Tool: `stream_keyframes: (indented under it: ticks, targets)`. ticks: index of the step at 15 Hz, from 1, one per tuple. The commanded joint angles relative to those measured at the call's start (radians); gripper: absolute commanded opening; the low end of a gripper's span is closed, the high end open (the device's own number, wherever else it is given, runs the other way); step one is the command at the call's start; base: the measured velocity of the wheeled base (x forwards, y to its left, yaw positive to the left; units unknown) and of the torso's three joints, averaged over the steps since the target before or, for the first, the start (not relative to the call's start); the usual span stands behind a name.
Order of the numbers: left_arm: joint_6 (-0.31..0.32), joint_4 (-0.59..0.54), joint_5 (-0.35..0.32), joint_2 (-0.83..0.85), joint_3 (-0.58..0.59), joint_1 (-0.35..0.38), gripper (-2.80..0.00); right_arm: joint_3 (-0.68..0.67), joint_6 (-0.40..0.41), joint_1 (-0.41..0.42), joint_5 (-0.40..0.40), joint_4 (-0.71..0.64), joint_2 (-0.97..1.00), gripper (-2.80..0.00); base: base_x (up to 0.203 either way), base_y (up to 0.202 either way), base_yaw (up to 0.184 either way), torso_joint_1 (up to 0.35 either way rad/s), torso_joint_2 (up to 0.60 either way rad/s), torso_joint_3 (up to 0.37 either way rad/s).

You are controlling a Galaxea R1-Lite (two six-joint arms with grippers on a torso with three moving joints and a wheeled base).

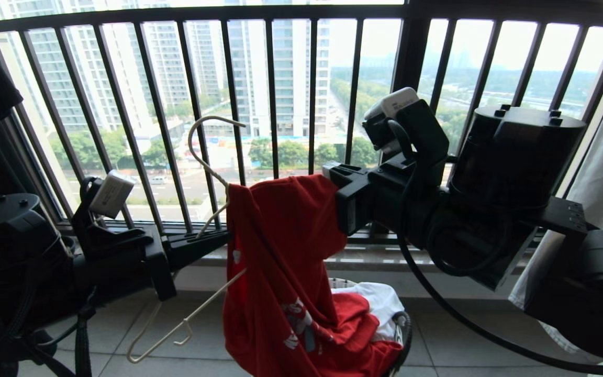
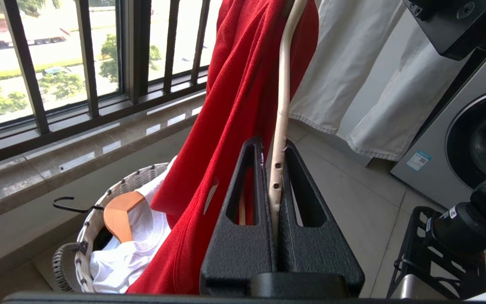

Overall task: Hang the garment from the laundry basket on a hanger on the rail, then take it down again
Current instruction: Hang the clothes on the clothes rack

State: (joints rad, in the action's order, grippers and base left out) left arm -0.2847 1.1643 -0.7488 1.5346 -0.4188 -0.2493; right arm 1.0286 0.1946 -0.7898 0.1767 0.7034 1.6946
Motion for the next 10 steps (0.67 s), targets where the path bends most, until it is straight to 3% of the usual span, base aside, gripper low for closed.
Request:
stream_keyframes:
  ticks: [1,3,7,10]
  targets:
    - [-0.003,0.006,-0.059,-0.005,0.014,0.020,-2.80,0.061,0.005,-0.003,-0.073,-0.195,-0.039,0.00,0.000,0.000,0.000,0.000,0.00,0.000]
    - [-0.004,0.004,-0.105,-0.003,0.027,0.026,-2.80,0.167,0.028,0.001,-0.108,-0.373,-0.051,0.00,0.000,0.000,0.000,0.000,0.00,0.000]
    - [-0.005,0.003,-0.261,0.006,0.038,0.090,-2.80,0.364,0.194,0.065,-0.216,-0.729,-0.044,0.00,0.000,0.000,0.000,0.000,0.00,0.000]
    - [-0.005,0.003,-0.284,-0.001,0.038,0.102,-2.80,0.492,0.271,0.095,-0.341,-1.007,-0.034,0.00,0.000,0.000,0.000,0.000,0.00,0.000]
